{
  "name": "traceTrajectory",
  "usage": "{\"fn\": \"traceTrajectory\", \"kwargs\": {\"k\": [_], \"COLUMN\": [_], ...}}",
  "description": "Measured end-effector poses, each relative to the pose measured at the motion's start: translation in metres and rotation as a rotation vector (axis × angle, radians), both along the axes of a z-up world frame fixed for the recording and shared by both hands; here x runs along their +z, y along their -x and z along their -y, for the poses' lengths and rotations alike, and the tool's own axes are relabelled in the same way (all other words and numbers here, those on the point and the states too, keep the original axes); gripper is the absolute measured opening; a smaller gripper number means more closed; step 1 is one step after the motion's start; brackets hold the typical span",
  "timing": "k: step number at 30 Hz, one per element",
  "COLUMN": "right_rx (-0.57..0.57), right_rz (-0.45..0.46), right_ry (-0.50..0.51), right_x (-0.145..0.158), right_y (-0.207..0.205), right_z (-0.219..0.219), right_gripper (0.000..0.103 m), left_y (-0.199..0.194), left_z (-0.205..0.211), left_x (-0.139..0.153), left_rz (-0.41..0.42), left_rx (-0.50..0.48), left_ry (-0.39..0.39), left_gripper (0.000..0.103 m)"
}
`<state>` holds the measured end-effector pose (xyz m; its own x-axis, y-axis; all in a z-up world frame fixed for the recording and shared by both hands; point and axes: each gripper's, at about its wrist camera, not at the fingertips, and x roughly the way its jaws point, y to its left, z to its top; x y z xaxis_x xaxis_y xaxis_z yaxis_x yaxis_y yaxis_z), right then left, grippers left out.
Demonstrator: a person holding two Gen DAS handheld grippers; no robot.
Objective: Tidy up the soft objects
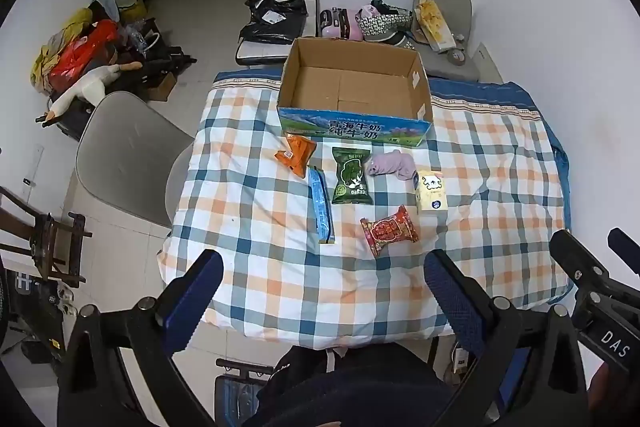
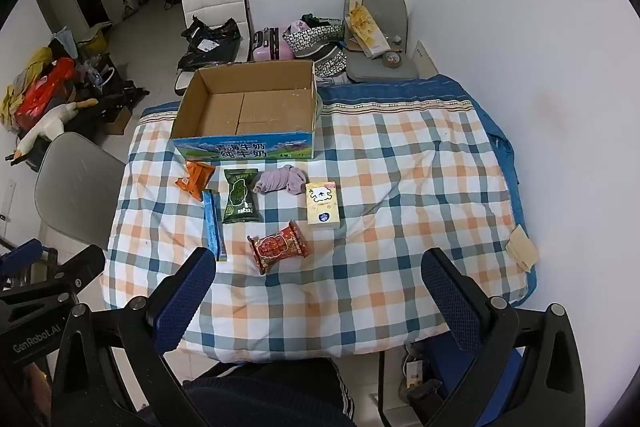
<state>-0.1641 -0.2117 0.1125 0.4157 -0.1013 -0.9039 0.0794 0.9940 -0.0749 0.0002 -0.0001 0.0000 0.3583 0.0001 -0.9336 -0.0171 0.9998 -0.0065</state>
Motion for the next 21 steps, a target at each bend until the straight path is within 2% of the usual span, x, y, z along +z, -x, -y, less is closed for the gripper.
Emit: {"fn": "traceTrajectory", "kwargs": {"k": [19, 21], "right_rx": [0.002, 0.002], "right_rz": [0.015, 0.016], "right_ry": [-0.003, -0.004], "right_x": [0.0053, -0.0013], "right_y": [0.0037, 0.0095], "right_z": [0.0001, -0.0002], "right_gripper": [0.103, 0.103], "left_y": [-0.0014, -0.0026], "left_z": [-0.0081, -0.0084], "left_x": [0.0049, 0.0073], "left_rz": [0.011, 0.014], "left_rx": [0.000, -0.002], "left_ry": [0.005, 0.005], "left_gripper": [0.103, 0.103]}}
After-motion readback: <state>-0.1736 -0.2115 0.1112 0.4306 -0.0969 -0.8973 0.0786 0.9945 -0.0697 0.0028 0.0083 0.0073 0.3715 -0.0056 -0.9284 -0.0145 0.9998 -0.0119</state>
